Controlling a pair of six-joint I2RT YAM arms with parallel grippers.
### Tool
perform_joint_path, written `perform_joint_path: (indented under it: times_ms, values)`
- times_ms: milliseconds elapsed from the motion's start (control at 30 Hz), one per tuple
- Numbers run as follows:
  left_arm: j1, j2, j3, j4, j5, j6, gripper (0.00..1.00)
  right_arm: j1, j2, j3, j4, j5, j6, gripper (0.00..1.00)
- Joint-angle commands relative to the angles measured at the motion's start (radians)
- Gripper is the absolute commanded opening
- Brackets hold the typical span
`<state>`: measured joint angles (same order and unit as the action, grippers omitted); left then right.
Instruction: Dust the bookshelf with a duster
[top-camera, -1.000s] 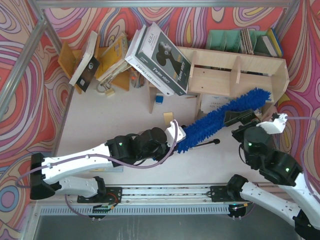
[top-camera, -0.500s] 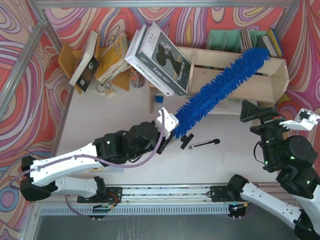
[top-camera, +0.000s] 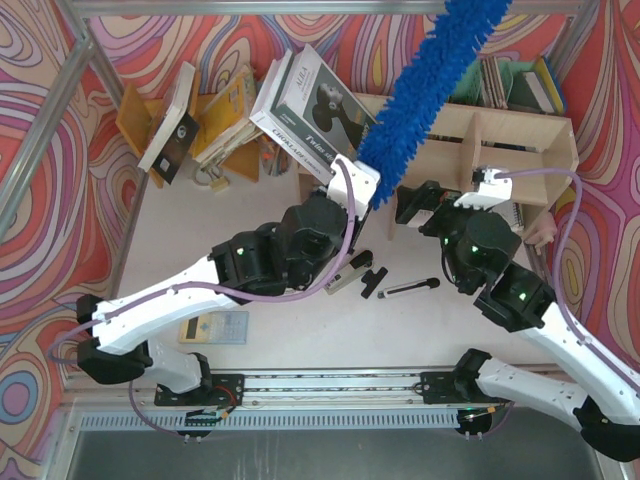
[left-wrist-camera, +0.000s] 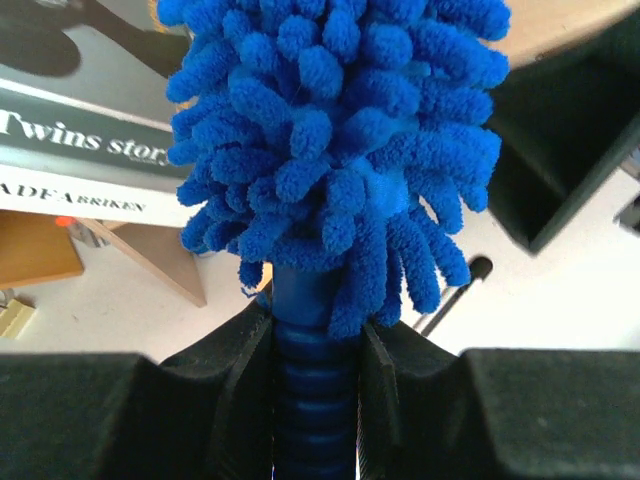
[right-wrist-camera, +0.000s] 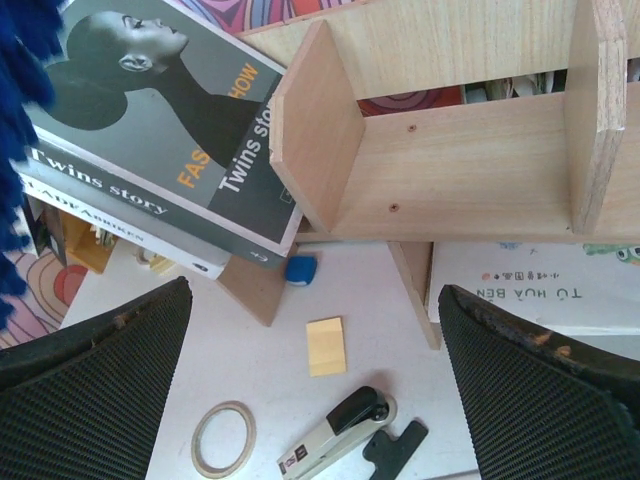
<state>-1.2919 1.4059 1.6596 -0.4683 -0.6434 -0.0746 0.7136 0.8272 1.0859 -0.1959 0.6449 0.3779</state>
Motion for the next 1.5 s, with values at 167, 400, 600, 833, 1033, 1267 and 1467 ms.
perform_joint_path:
  times_ms: [167,400,600,833,1033,1267,1467]
  values:
    - [0.015,0.038,0.027,0.135,-0.130,0.065,0.00,0.003,-0.021,-0.117,0.336,-0.041,-0.213,0.99]
    - [0.004,-0.096,-0.148,0.203,-0.090,0.001,0.00,0.003,-0.070,-0.178,0.347,-0.090,-0.352,0.99]
    - [-0.012,-0.185,-0.185,0.097,-0.086,-0.114,0.00,0.003,-0.229,-0.360,0.362,-0.151,-0.366,0.99]
    - [-0.113,-0.302,-0.279,-0.001,-0.198,-0.264,0.00,0.003,-0.244,-0.462,0.447,-0.075,-0.315,0.99]
    - [-0.188,-0.291,-0.265,-0.108,-0.284,-0.365,0.00,0.003,-0.145,-0.527,0.555,-0.109,-0.334,0.99]
    - [-0.206,-0.280,-0.218,-0.241,-0.365,-0.425,0.00,0.003,-0.137,-0.485,0.521,-0.139,-0.288,0.99]
    - [-0.205,-0.335,-0.284,-0.190,-0.392,-0.407,0.00,0.003,-0.063,-0.240,0.252,-0.126,-0.247,0.99]
